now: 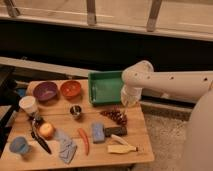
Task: Place fork in metal cup
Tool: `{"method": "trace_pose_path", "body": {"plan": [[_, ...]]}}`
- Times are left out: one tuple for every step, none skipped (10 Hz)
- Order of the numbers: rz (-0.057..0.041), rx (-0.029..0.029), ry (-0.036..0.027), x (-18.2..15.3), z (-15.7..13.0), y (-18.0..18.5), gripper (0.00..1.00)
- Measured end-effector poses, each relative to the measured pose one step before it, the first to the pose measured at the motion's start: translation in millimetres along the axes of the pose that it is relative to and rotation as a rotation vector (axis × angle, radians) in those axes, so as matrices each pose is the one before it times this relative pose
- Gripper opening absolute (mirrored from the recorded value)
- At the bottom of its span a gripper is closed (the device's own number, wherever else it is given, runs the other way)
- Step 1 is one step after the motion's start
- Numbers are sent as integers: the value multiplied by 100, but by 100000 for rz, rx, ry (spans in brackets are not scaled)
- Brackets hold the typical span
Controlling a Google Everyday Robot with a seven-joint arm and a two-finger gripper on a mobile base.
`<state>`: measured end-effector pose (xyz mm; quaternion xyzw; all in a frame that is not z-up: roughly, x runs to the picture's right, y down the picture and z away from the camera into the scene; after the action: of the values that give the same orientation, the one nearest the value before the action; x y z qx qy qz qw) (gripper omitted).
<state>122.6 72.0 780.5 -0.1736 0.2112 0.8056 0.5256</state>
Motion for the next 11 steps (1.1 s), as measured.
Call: {"method": "trace_pose_path", "body": {"plan": [[-4109,-4054,1131,102,-116,2624,0],[-3355,-3452,1988,338,215,2364,0],[-3332,-3145,2451,504,198,2239,0],[-2459,-2981,2263,532,174,1950,0],[-545,322,394,19,7,-19,0],[421,67,-170,-79,-63,-262,0],[-191,-31,61,23,55,115,0],[-317,-123,101,70,38,224,0],[88,217,-250,-47,90,-89,0],[-537,88,-1108,-168,-96,54,0],[-2275,-25,-976,-111,167,997,0]]}}
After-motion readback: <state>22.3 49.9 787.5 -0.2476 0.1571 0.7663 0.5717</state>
